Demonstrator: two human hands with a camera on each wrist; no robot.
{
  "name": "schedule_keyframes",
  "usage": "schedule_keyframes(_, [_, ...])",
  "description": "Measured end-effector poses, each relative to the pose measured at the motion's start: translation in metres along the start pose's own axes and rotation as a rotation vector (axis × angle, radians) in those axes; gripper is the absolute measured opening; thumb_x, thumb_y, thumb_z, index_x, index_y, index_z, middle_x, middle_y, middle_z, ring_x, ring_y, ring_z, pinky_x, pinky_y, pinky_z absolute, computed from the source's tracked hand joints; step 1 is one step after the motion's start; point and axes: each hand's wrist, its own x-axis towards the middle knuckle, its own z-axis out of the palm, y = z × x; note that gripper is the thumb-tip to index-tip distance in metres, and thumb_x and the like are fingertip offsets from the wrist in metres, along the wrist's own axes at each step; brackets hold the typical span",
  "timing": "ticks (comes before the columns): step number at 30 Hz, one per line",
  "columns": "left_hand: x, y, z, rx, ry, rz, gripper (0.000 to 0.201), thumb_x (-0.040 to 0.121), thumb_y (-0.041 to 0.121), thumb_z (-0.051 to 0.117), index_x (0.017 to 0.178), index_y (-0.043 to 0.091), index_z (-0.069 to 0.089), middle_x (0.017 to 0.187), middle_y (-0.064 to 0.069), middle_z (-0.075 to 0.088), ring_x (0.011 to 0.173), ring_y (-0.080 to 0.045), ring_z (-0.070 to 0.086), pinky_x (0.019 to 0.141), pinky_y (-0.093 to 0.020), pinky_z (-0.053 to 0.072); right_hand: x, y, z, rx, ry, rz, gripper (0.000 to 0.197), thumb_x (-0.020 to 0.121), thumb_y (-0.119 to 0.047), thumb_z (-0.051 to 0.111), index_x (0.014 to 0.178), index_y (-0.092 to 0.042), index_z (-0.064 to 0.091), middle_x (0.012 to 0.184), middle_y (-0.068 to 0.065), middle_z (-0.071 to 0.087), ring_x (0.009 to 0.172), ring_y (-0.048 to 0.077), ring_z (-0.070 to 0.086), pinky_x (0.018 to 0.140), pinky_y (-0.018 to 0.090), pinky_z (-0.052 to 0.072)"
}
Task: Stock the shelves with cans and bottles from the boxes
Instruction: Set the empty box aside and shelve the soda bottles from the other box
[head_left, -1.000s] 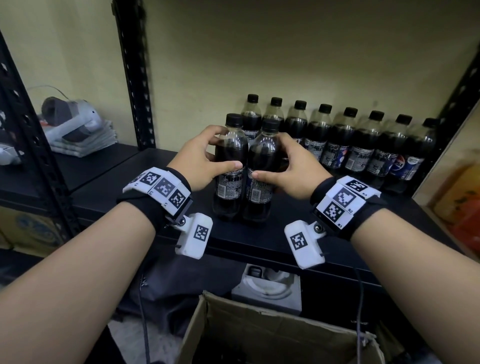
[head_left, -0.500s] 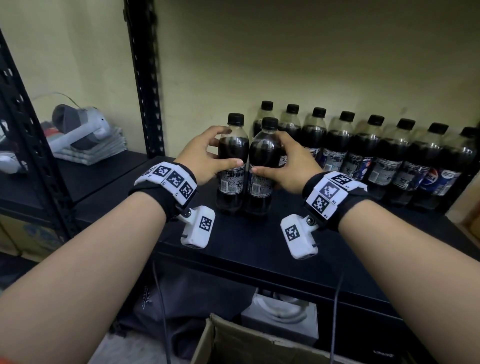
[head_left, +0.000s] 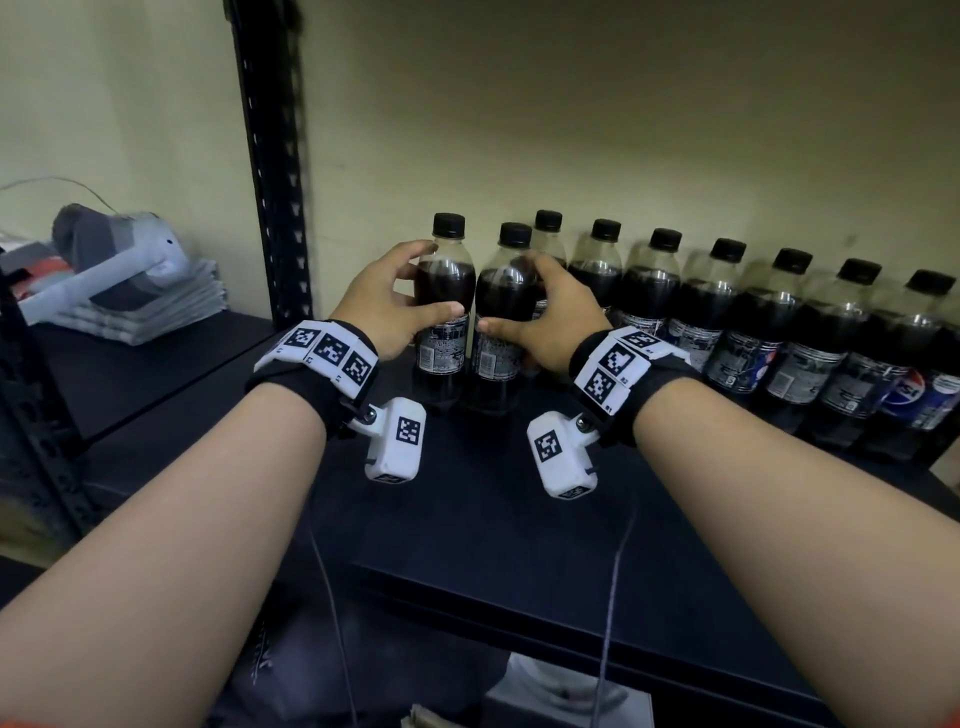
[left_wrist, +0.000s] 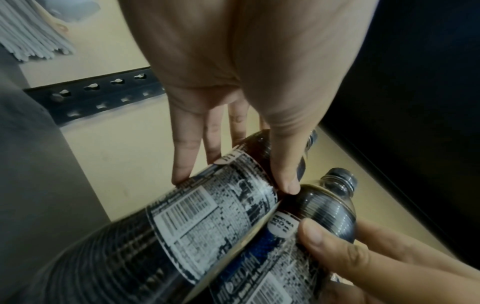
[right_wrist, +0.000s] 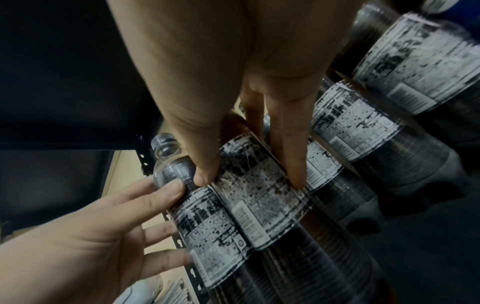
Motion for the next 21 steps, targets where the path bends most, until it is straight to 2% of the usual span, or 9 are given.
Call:
schedule_keyframes(3, [0.007,-0.005,-0.001,-0.019,0.024,0.008,0.074,0.082,0.013,0.082,0.146,0.028,0.046,0.126,0.003,0.057,0.085,-0.009,0.072,0.067,-0.03,0.061,0.011,0.0,0.006,-0.029,0.012,-0.007,0.082,0.074,-0.038,0.089,0.142,-0.021,0.047,0.132,-0.003,0.061,0.117,0.013,0.057,0.092,0.022,0.043])
schedule_keyframes(5, [0.012,-0.008,-0.001,-0.032,0.037,0.007,0.074,0.082,0.012,0.082,0.145,0.028,0.047,0.126,0.002,0.057,0.089,-0.013,0.072,0.069,-0.033,0.062,0.017,-0.001,0.011,-0.032,0.021,-0.012,0.079,0.075,-0.036,0.088,0.141,-0.021,0.047,0.132,-0.003,0.061,0.117,0.014,0.058,0.094,0.023,0.045])
schedule_keyframes(7, [0.017,-0.01,-0.002,-0.047,0.052,-0.003,0.072,0.082,0.011,0.082,0.144,0.027,0.048,0.12,0.006,0.057,0.088,-0.01,0.071,0.069,-0.032,0.062,0.022,-0.001,0.015,-0.038,0.025,-0.029,0.076,0.076,-0.033,0.088,0.138,-0.021,0.047,0.129,-0.003,0.062,0.116,0.015,0.06,0.098,0.028,0.049])
schedule_keyframes(9, [0.02,-0.012,-0.002,-0.069,0.066,-0.007,0.071,0.082,0.009,0.081,0.144,0.026,0.049,0.115,0.01,0.056,0.086,-0.006,0.07,0.068,-0.03,0.062,0.026,-0.002,0.018,-0.059,0.026,-0.051,0.073,0.077,-0.03,0.087,0.137,-0.02,0.045,0.127,-0.002,0.064,0.114,0.017,0.061,0.097,0.028,0.05])
schedule_keyframes(13, [0.025,-0.019,-0.001,-0.122,0.099,0.0,0.07,0.08,0.004,0.082,0.14,0.025,0.051,0.12,0.008,0.057,0.097,-0.016,0.071,0.08,-0.043,0.062,0.033,-0.004,0.022,-0.103,0.021,-0.071,0.072,0.078,-0.029,0.087,0.134,-0.018,0.044,0.123,-0.001,0.064,0.112,0.018,0.062,0.092,0.026,0.049])
schedule_keyframes(15, [0.028,-0.022,0.0,-0.131,0.111,0.008,0.07,0.08,0.004,0.082,0.139,0.026,0.051,0.125,0.004,0.055,0.101,-0.018,0.07,0.084,-0.046,0.061,0.034,-0.004,0.024,-0.114,0.03,-0.085,0.071,0.077,-0.028,0.087,0.132,-0.016,0.044,0.122,0.0,0.064,0.113,0.019,0.061,0.092,0.027,0.048])
schedule_keyframes(18, [0.031,-0.025,0.002,-0.149,0.124,0.02,0.067,0.081,0.002,0.081,0.135,0.028,0.052,0.123,0.007,0.054,0.101,-0.015,0.068,0.085,-0.043,0.061,0.035,-0.004,0.028,-0.125,0.051,-0.094,0.07,0.077,-0.027,0.087,0.13,-0.016,0.043,0.122,0.001,0.063,0.113,0.02,0.059,0.094,0.031,0.049])
schedule_keyframes(21, [0.034,-0.03,0.002,-0.155,0.144,0.035,0.068,0.081,0.001,0.08,0.137,0.028,0.051,0.121,0.009,0.055,0.098,-0.009,0.067,0.081,-0.034,0.061,0.038,-0.007,0.03,-0.194,0.05,-0.099,0.07,0.076,-0.028,0.088,0.128,-0.017,0.042,0.121,0.002,0.062,0.113,0.022,0.06,0.096,0.038,0.052])
